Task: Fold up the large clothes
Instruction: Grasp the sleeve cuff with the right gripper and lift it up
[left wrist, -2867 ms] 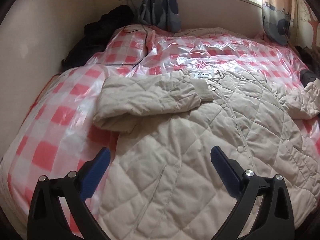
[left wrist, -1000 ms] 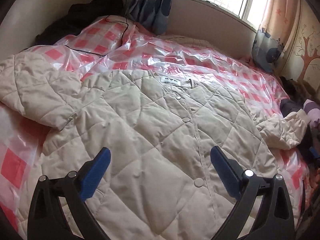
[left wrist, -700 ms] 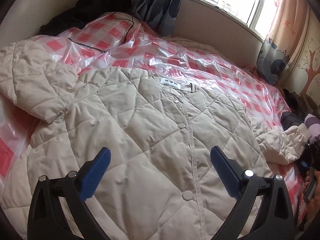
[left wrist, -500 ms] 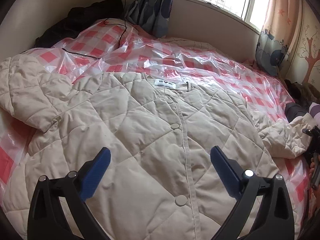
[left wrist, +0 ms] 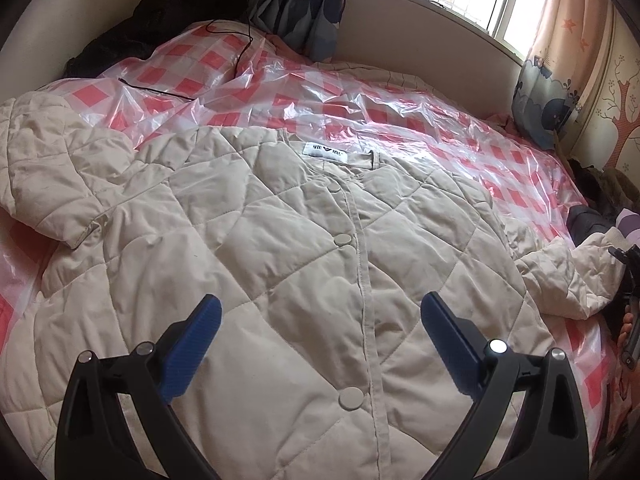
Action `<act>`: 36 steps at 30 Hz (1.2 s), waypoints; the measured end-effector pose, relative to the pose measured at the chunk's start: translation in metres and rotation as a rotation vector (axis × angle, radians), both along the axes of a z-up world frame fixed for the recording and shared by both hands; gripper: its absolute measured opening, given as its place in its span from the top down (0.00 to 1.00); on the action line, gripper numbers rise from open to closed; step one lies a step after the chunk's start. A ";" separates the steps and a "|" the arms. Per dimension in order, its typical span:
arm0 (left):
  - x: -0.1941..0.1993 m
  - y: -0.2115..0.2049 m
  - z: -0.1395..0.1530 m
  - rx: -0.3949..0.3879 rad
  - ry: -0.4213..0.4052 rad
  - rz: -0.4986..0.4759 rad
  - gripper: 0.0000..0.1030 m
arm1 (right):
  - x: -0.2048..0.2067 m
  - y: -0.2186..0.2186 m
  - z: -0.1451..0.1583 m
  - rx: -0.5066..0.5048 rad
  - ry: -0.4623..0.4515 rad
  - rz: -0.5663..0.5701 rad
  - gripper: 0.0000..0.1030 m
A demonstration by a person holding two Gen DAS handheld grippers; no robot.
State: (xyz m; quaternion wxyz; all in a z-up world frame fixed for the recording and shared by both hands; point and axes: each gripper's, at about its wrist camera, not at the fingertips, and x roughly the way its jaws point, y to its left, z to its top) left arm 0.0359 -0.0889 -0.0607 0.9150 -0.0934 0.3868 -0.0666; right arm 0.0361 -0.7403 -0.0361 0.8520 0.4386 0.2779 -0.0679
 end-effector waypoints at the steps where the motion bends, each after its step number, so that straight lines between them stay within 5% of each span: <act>1: 0.001 0.000 -0.001 -0.002 0.005 0.002 0.07 | 0.002 -0.001 0.003 -0.001 -0.013 0.020 0.35; 3: 0.002 0.001 -0.002 -0.006 0.011 0.006 0.07 | 0.008 0.005 0.013 -0.055 -0.011 0.070 0.77; 4: 0.002 0.002 -0.003 -0.008 0.013 0.008 0.07 | 0.006 0.006 0.019 -0.085 -0.010 0.090 0.82; 7: 0.002 0.002 -0.002 -0.011 0.015 0.010 0.07 | -0.001 0.013 0.037 -0.147 -0.063 0.097 0.84; 11: 0.003 0.003 -0.002 -0.012 0.018 0.010 0.07 | -0.004 -0.001 0.027 -0.070 -0.031 0.021 0.85; 21: -0.007 0.041 0.008 -0.089 0.022 0.080 0.07 | -0.023 -0.013 0.091 0.078 -0.270 -0.112 0.86; 36: -0.032 0.132 0.027 -0.195 0.029 0.233 0.07 | 0.058 0.144 0.191 -0.085 -0.364 0.123 0.86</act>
